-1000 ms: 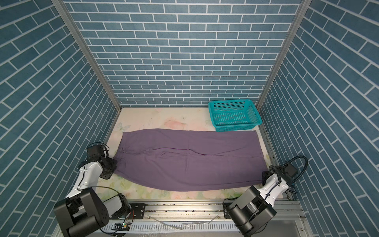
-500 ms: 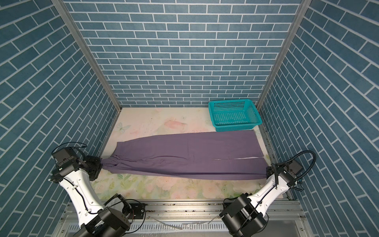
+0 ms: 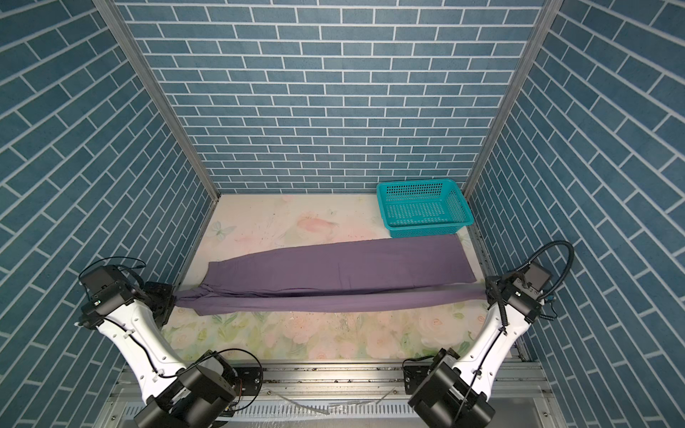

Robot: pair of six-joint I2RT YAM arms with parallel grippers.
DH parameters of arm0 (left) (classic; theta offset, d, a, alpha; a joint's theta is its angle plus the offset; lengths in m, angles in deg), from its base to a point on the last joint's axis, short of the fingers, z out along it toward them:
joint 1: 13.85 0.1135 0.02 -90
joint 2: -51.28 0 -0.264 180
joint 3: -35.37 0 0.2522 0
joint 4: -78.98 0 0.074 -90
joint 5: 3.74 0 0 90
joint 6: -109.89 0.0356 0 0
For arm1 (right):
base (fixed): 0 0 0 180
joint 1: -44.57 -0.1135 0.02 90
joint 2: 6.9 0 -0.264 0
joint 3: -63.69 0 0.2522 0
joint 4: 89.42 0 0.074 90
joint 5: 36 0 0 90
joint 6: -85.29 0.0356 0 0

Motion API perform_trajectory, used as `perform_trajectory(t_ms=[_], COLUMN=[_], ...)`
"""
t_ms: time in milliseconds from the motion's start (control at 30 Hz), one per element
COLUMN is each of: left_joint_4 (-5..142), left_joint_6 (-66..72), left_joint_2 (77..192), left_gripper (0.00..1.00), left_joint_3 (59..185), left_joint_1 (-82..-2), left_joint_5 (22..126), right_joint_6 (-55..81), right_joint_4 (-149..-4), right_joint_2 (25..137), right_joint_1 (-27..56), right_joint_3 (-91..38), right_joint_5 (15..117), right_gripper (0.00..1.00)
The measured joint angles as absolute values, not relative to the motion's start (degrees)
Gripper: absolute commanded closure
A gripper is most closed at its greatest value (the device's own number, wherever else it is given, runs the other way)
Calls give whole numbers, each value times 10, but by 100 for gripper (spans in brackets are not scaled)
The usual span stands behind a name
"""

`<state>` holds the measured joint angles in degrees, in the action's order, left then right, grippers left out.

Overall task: Fold and stack the trousers
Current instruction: Fold the trousers at the center of the table.

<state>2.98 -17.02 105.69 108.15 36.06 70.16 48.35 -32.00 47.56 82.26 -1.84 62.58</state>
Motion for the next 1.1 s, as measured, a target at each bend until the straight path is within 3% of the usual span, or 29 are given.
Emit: perform_trajectory(t_ms=[267, 633, 1100], left_joint_4=[70, 147, 191], left_joint_6=[-197, -244, -271], left_joint_2=[1112, 1173, 1226], left_gripper=[100, 100, 100], left_joint_3=[1118, 1137, 1150], left_joint_1=[353, 198, 129], left_joint_5=[714, 782, 833], right_joint_6=[476, 444, 403], right_joint_4=[-367, -478, -527], right_joint_2=[562, 599, 655], right_joint_1=[712, 682, 652], right_joint_3=[-46, -48, -97], right_joint_5=[591, 558, 535], right_gripper=[100, 100, 100])
